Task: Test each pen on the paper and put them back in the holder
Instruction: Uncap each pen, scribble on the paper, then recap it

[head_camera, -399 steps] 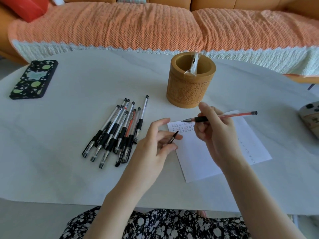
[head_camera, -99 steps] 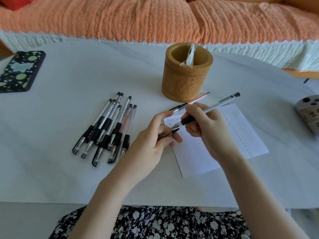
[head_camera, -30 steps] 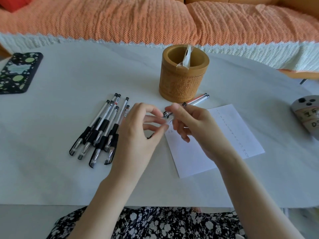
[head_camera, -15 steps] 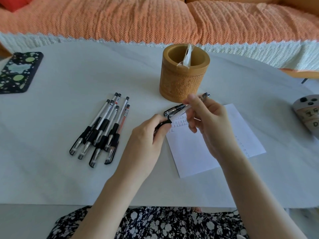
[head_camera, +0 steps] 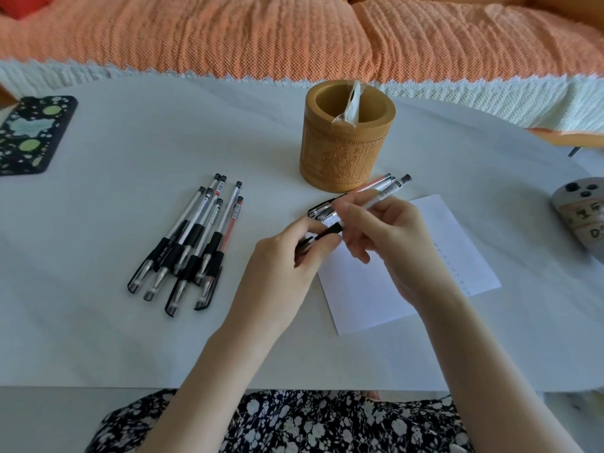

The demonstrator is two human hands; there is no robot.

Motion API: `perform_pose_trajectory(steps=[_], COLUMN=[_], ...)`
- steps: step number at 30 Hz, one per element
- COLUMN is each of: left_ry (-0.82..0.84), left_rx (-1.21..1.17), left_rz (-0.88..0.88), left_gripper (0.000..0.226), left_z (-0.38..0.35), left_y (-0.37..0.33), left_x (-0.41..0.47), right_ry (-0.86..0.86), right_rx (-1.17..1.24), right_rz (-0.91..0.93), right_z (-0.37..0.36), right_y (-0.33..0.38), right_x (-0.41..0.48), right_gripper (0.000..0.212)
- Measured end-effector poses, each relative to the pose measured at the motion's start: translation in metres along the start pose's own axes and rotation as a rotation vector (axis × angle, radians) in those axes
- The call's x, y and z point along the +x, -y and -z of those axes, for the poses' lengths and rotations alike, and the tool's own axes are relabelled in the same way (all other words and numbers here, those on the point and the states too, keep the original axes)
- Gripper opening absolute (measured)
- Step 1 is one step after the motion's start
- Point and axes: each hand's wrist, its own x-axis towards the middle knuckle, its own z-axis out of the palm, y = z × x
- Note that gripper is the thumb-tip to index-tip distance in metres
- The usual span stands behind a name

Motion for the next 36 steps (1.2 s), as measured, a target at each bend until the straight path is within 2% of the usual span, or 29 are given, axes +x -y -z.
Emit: perform_pose_trajectory(steps=[4, 7, 11, 15, 20, 25, 30, 36], left_ry=[-0.03, -0.006, 0.035, 0.061, 0.057, 0.057, 0.057, 0.061], left_rx=[0.156, 0.252, 0.346, 0.417, 0.417, 0.417, 0.406, 0.416], left_rz=[0.066, 0.123, 0.12, 0.097, 0.097, 0.091, 0.1, 0.099], left_gripper=[0.031, 0.036, 0.042, 0.042, 0.043, 0.042, 0.045, 0.043], left_z=[0.004, 0.006, 0.005, 0.004, 0.004, 0.003, 0.002, 0.002], left_y=[0.006, 0.007, 0.005, 0.004, 0.006, 0.007, 0.008, 0.009], left_x=[-0.003, -0.003, -0.003, -0.002, -0.002, -0.002, -0.001, -0.001], right_ry=[-0.193, -0.202, -0.227, -0.275, -0.288, -0.351, -0.36, -0.375], right_rx=[0.144, 0.19, 0.07, -0.088, -0.201, -0.287, -0.387, -0.379], right_rz=[-0.061, -0.113, -0.039, 0.018, 0.067, 0.114, 0.116, 0.119], right_z=[0.012, 0.016, 0.006, 0.0, -0.007, -0.011, -0.015, -0.019], right_y=[0.002, 0.003, -0.003, -0.01, -0.018, -0.024, -0.027, -0.03], right_x=[0.004, 0.003, 0.004, 0.01, 0.008, 0.009, 0.012, 0.013], right_gripper=[0.018, 0.021, 0.011, 0.04, 0.035, 0.05, 0.044, 0.042])
